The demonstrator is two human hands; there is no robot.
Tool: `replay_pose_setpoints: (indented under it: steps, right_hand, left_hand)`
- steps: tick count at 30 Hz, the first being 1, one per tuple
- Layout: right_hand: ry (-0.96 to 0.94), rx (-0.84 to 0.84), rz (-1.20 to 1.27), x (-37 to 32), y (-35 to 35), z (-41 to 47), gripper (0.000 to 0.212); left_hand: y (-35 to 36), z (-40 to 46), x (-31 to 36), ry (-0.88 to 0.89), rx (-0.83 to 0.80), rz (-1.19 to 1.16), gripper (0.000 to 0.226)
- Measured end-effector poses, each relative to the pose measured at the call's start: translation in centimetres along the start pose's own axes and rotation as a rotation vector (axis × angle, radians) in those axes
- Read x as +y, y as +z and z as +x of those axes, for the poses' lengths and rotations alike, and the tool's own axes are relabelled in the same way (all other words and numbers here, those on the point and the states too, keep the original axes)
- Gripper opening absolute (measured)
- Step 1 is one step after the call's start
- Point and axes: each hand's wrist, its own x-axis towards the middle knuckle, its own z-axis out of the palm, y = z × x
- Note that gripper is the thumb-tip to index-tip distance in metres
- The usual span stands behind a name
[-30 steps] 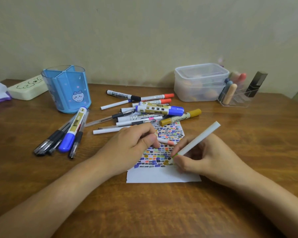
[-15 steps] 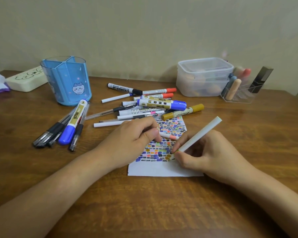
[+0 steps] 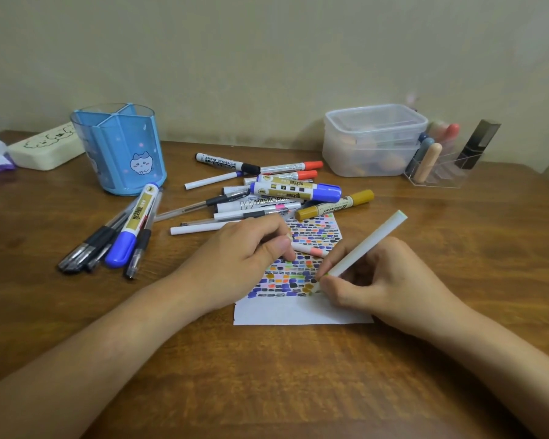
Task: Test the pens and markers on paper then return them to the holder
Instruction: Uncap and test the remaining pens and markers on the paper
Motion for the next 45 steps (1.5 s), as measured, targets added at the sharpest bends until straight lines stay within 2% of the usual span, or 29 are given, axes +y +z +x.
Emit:
replay_pose_setpoints:
  steps: [45]
  right_hand:
    - [-0.012,-0.005,-0.022,0.0,0.08,0.05,0.009]
  left_hand:
    - [0.06,-0.01,0.15,0.031,-0.008,-0.009,0.01]
